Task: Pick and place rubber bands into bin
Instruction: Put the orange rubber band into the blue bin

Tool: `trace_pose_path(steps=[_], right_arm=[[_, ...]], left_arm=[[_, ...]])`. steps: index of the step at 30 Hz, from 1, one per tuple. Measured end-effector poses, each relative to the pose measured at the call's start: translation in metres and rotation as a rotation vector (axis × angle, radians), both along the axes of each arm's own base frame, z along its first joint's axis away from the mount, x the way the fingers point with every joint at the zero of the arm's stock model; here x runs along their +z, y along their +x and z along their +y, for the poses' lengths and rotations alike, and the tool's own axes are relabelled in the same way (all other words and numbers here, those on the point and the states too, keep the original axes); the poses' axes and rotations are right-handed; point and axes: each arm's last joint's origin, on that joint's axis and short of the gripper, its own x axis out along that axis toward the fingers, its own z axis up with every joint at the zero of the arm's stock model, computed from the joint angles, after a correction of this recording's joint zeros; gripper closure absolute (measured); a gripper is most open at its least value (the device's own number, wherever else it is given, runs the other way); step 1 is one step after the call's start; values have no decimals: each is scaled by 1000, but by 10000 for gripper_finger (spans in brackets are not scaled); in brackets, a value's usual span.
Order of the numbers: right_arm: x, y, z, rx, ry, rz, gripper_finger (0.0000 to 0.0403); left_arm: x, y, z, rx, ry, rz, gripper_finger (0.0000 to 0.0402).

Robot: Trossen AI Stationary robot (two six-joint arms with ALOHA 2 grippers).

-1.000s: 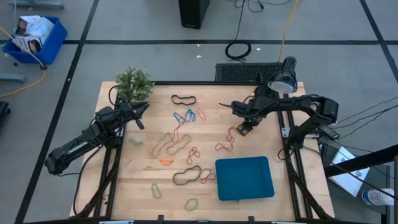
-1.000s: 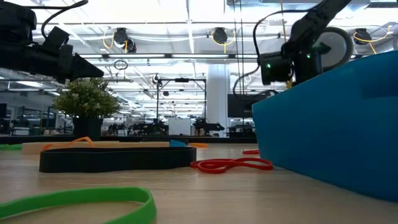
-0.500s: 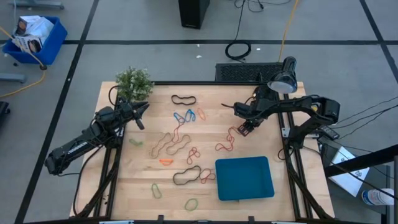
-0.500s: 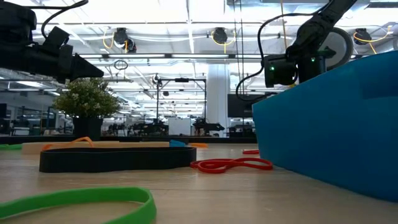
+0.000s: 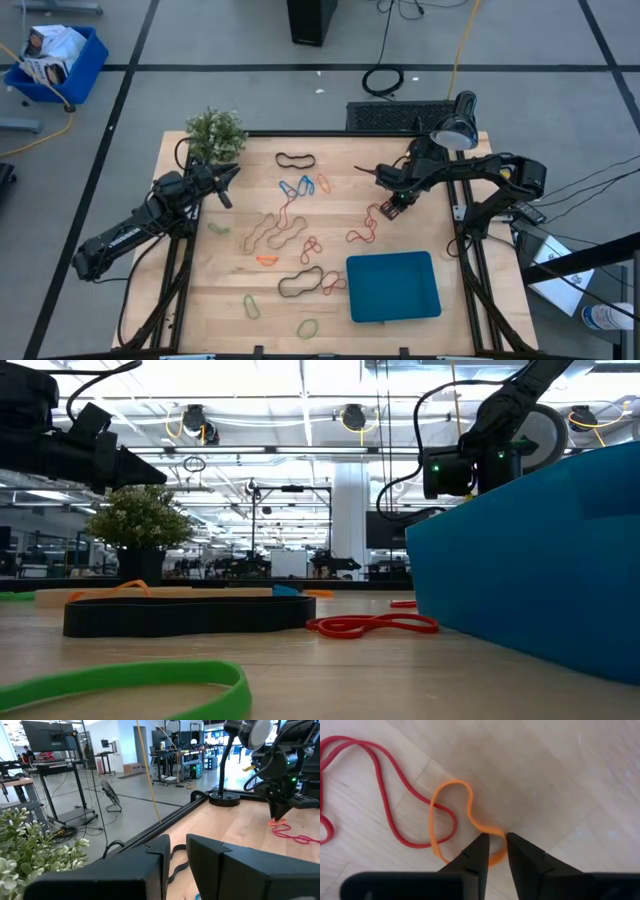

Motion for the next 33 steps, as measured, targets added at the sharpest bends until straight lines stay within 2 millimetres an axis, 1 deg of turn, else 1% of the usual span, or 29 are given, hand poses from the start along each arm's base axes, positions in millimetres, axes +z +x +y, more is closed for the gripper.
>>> trace_pose_path(steps=[7,11,19,27,31,33], right_arm=[[0,0,0,36,-18,11,383],[0,0,1,61,2,4,396],[0,-2,-4,60,25,-3,402],[0,-2,-2,129,-19,21,402],[4,-2,3,147,-37,7,402],[11,-3,5,150,-63,-15,403]], left_arm=[[0,0,0,0,-2,-1,330],[0,0,0,0,-2,-1,330],[0,0,0,0,-2,-1,330],[0,0,0,0,-1,-1,330],[0,0,0,0,-2,0,330],[0,0,0,0,-1,0,330]])
